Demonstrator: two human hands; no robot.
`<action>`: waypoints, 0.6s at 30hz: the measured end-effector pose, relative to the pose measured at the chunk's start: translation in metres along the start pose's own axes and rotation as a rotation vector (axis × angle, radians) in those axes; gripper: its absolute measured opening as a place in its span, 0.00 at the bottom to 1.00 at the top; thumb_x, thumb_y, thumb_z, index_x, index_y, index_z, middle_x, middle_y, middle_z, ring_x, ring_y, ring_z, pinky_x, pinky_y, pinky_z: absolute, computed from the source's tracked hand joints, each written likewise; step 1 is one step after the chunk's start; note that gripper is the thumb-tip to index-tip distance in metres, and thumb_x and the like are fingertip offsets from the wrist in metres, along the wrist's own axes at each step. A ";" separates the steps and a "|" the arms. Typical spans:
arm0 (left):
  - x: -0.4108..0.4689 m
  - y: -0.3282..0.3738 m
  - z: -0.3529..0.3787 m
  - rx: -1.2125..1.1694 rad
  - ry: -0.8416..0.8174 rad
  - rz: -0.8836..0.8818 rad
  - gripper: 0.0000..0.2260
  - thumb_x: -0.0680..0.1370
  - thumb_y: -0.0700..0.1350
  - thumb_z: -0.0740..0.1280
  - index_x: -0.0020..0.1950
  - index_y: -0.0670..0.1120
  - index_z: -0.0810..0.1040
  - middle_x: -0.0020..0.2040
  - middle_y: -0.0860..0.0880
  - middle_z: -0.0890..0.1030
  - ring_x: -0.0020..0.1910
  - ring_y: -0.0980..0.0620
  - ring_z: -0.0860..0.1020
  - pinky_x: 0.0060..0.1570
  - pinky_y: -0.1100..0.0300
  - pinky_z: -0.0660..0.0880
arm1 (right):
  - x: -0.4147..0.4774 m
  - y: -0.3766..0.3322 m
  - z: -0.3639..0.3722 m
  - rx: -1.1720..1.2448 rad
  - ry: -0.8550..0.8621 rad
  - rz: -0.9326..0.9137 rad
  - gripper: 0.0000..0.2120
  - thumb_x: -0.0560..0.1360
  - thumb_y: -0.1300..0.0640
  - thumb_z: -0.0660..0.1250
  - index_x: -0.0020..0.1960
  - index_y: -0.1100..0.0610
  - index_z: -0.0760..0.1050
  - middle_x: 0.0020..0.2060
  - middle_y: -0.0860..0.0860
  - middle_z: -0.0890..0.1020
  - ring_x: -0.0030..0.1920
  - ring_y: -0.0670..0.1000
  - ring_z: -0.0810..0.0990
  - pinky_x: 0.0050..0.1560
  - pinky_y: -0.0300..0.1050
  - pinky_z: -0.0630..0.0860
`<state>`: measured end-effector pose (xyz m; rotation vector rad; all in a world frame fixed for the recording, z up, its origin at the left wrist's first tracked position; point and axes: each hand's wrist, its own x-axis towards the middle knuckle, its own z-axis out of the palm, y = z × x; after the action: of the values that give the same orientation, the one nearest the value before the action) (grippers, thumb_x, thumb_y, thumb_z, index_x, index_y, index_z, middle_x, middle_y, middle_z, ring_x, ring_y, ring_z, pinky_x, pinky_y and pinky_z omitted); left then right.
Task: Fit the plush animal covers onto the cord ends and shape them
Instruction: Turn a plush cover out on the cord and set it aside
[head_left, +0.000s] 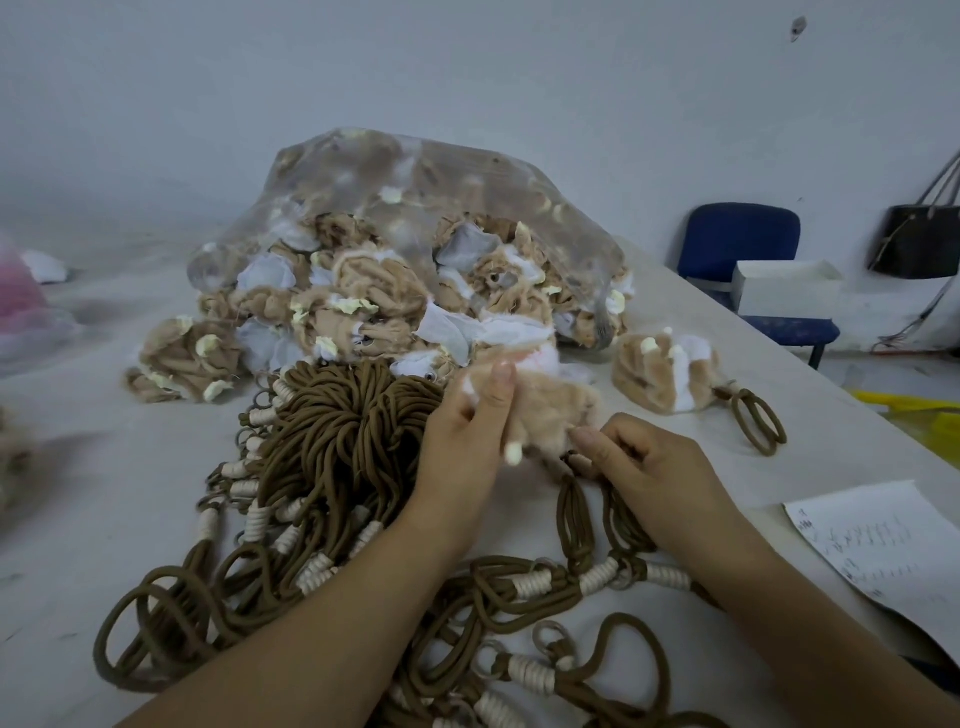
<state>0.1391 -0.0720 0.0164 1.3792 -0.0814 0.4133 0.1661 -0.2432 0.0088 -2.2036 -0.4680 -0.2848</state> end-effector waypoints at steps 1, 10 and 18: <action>0.000 -0.001 -0.001 0.019 0.009 0.028 0.19 0.73 0.61 0.64 0.56 0.52 0.82 0.56 0.47 0.82 0.57 0.55 0.80 0.56 0.60 0.77 | -0.001 0.000 0.000 -0.015 0.003 0.003 0.20 0.69 0.31 0.57 0.36 0.48 0.71 0.27 0.44 0.74 0.29 0.43 0.72 0.33 0.45 0.68; 0.003 0.001 -0.006 0.163 0.072 0.149 0.06 0.74 0.60 0.66 0.47 0.68 0.81 0.68 0.58 0.68 0.65 0.69 0.67 0.64 0.55 0.73 | -0.002 0.000 0.002 -0.035 0.009 0.042 0.20 0.70 0.32 0.58 0.34 0.47 0.70 0.25 0.44 0.74 0.28 0.43 0.71 0.32 0.44 0.67; 0.003 -0.003 -0.006 0.151 0.018 0.026 0.08 0.77 0.61 0.62 0.47 0.62 0.80 0.60 0.50 0.78 0.60 0.55 0.77 0.64 0.47 0.73 | -0.001 0.002 0.001 -0.046 0.033 0.057 0.23 0.68 0.29 0.56 0.33 0.48 0.70 0.28 0.46 0.76 0.28 0.43 0.72 0.31 0.43 0.68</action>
<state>0.1418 -0.0662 0.0137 1.5237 -0.0543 0.4608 0.1660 -0.2442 0.0065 -2.2495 -0.3840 -0.3034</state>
